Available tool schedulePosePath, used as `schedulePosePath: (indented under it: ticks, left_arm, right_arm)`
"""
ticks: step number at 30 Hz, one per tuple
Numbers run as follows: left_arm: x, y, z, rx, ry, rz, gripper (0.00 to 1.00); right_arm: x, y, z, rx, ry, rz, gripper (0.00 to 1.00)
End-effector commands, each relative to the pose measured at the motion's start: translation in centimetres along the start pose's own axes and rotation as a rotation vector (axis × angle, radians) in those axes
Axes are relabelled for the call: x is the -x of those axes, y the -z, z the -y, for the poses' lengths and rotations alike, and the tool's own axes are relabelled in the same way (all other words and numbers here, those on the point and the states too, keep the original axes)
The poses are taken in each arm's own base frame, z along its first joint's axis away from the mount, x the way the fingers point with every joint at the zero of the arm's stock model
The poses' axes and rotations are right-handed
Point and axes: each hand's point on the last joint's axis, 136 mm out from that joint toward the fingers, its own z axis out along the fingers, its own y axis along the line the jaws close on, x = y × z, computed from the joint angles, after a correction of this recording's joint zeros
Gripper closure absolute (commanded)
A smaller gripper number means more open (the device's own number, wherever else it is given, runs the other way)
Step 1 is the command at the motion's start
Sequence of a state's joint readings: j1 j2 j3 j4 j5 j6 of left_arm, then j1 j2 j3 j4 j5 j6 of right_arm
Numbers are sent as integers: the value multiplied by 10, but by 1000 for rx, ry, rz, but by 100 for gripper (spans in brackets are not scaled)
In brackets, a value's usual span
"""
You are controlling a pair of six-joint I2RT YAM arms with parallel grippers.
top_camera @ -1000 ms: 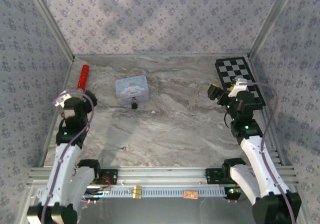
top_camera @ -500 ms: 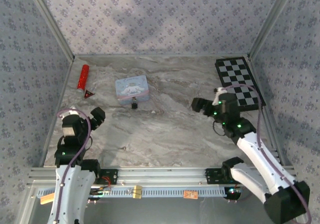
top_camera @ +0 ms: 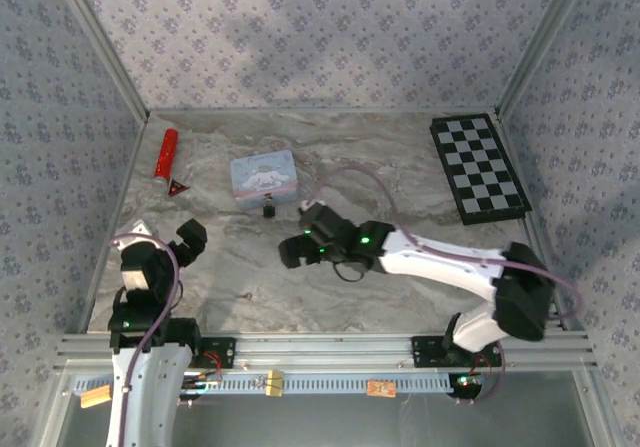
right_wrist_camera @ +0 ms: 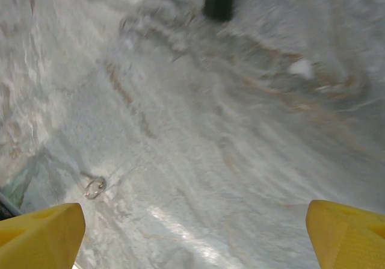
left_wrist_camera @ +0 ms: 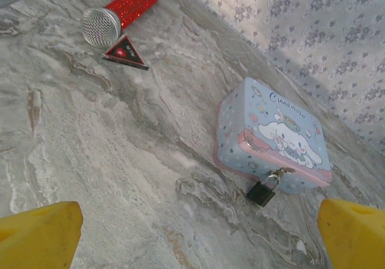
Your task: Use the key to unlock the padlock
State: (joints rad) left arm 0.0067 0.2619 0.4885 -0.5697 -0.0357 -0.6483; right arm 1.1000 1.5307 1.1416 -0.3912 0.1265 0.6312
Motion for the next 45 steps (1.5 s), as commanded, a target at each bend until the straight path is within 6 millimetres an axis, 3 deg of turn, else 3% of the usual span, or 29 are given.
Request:
schedulePosePath:
  ticks: [1, 5, 11, 17, 32, 45]
  left_arm:
    - [9, 10, -6, 32, -2, 50, 0]
    - [14, 18, -7, 30, 4, 89, 0]
    - [17, 25, -13, 47, 18, 127, 0]
    - [17, 28, -15, 47, 27, 148, 0]
    - [17, 32, -16, 38, 22, 171, 0]
    - [17, 32, -15, 36, 19, 170, 0]
  right_arm:
    - [-13, -17, -22, -47, 34, -107, 5]
    - [-33, -45, -51, -44, 86, -234, 7]
    - [-51, -76, -69, -74, 102, -378, 12]
    - [-61, -93, -82, -51, 93, -455, 20]
    - [-82, -115, -104, -9, 98, -593, 46]
    - [-96, -122, -105, -10, 93, -671, 62]
